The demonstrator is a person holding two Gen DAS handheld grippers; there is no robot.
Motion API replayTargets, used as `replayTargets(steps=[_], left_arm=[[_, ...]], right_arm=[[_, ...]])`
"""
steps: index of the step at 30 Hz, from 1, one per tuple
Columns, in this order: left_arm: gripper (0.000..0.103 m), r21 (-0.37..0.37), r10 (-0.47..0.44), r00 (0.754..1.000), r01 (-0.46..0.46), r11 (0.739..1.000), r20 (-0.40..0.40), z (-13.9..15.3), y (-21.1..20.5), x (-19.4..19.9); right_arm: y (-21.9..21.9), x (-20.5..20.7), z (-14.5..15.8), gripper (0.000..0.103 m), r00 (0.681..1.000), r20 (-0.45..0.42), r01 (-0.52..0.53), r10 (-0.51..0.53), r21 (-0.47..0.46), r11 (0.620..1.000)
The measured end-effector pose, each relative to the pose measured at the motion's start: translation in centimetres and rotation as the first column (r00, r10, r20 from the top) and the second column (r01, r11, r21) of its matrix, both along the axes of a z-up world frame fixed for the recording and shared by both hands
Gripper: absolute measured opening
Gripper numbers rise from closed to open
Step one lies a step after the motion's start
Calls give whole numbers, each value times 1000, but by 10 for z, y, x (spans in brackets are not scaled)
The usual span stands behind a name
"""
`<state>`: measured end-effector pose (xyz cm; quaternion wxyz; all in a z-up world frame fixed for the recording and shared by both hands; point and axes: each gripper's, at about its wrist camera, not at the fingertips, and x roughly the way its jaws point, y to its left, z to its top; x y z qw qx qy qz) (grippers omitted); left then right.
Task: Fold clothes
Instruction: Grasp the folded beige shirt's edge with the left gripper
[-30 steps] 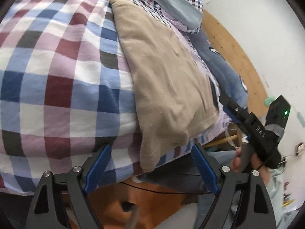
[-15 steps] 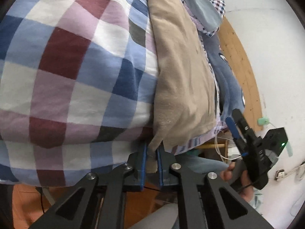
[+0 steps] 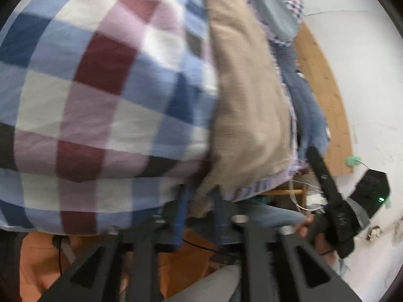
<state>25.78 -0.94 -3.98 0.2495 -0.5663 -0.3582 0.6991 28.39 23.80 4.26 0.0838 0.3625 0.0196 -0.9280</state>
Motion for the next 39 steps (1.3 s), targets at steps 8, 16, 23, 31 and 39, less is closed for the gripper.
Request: replayTargets(steps=[8,16,23,31,39], left_arm=[[62,-16,-7,1000,7,1000,-9,-5,10,-4],[32,-7,-64,998,64,998,6,-9,29,-5],[11,62,-46,999,46,997,-6,1,16,-1],[6,144,-46,998,53,988,-49,19,13,6],[5,222,-38,996,55,974,-77,32,10,5]], right_arm=[[2,2,2,93,1000,-20,10,-10,-5,1000],[11,4,4,93,998,-29,47,-48,-15,999],[5,10,4,93,999,-31,-10,10,1,1000],[-17,35,13,93,988,-58,-143,145,40,989],[-60,75,2,92,926,-22,-366,376,192,911]])
